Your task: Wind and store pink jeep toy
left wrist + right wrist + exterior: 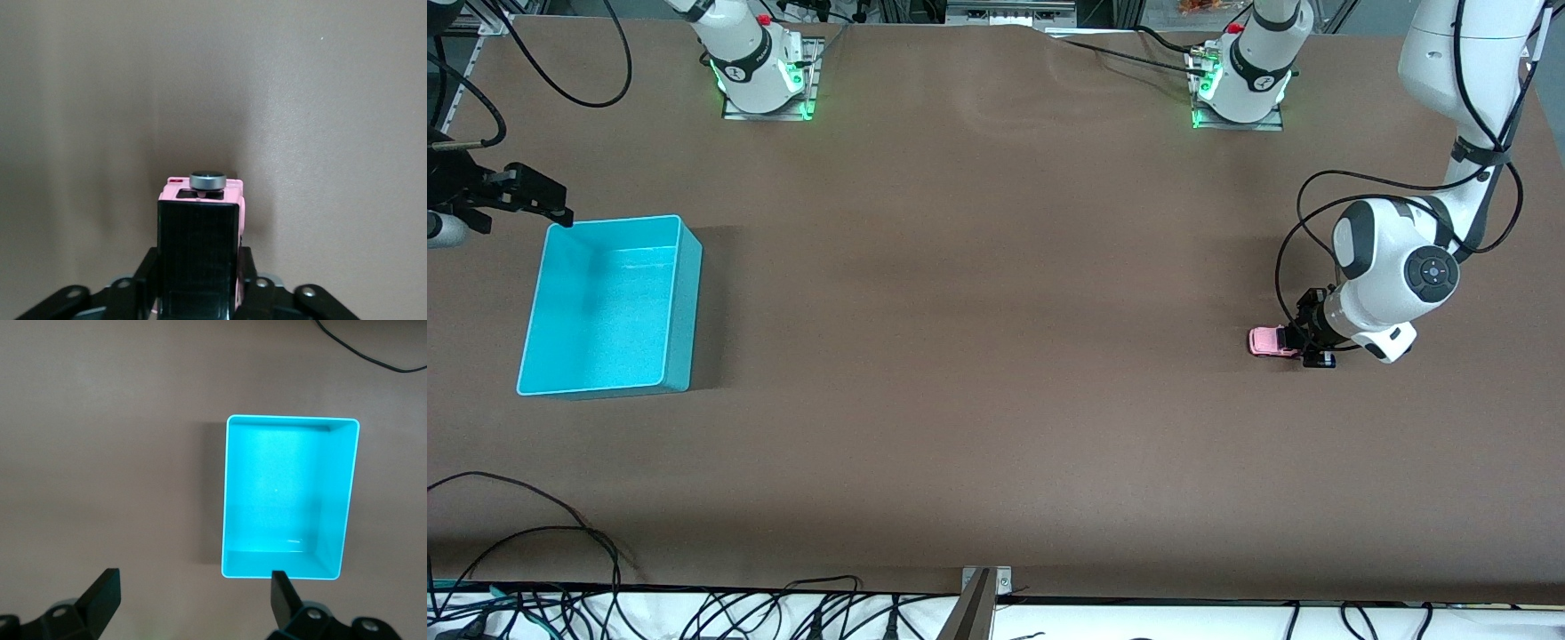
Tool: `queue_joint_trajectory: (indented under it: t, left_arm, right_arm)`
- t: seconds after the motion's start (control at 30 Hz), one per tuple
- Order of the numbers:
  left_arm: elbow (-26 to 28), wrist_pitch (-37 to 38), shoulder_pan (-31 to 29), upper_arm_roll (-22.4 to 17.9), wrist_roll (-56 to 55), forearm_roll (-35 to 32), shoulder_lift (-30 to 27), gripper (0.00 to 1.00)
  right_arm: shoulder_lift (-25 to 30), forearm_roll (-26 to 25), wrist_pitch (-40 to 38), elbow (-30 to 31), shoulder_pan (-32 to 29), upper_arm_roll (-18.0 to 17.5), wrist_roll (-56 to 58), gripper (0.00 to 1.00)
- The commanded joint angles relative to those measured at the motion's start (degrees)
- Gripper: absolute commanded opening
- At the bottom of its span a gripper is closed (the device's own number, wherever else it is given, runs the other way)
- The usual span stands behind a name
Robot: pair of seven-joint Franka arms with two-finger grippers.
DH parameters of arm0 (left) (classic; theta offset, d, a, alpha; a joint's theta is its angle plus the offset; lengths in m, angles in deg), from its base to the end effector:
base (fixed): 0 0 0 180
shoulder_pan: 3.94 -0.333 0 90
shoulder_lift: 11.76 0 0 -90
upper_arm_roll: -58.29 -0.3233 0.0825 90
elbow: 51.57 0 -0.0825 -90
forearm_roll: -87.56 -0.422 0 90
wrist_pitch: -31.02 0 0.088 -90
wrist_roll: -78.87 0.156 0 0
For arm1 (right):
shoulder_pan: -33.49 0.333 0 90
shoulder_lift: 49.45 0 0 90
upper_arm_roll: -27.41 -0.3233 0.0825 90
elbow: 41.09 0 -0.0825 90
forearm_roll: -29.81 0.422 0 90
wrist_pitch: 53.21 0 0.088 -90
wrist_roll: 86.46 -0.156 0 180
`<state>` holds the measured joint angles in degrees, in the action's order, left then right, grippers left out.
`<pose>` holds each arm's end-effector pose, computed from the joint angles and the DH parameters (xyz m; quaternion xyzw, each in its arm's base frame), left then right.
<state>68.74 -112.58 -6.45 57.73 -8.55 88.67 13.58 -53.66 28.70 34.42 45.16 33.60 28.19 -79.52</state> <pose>0.6007 0.0321 0.1290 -0.6986 -0.7152 0.0156 0.0094 0.6088 -0.0100 0.5684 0.9982 0.0545 -0.0253 0.0085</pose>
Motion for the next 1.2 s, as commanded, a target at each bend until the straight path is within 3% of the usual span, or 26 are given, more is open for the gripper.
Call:
queue_joint_trajectory:
  t: [0.0, 0.27, 0.5, 0.9, 1.17]
  left_arm:
    - [0.19, -0.54, 0.13, -0.05, -1.53, 1.62, -0.81, 0.07]
    - [-1.92, 1.82, 0.57, 0.21, -4.34, 1.36, -3.10, 0.04]
    - [-2.27, 3.06, 4.44, 0.83, -9.78, 0.91, -3.80, 0.04]
    - [-1.83, 2.63, 13.31, 1.18, -19.00, 0.91, -1.61, 0.04]
    - [-2.01, 2.27, 16.04, 1.18, -21.39, 0.91, 0.33, 0.04]
  right_arm:
    - [-0.01, -1.00, -0.63, -0.91, 0.07, -0.25, -0.09, 1.00]
    - [-0.01, -1.00, -0.71, -0.91, -0.02, -0.25, 0.00, 1.00]
    - [0.08, -1.09, -0.89, -0.91, -0.02, -0.34, 0.00, 1.00]
    - [-0.01, -1.09, -0.80, -0.91, -0.02, -0.34, 0.00, 1.00]
    - [0.08, -1.00, -0.80, -0.91, -0.02, -0.34, 0.00, 1.00]
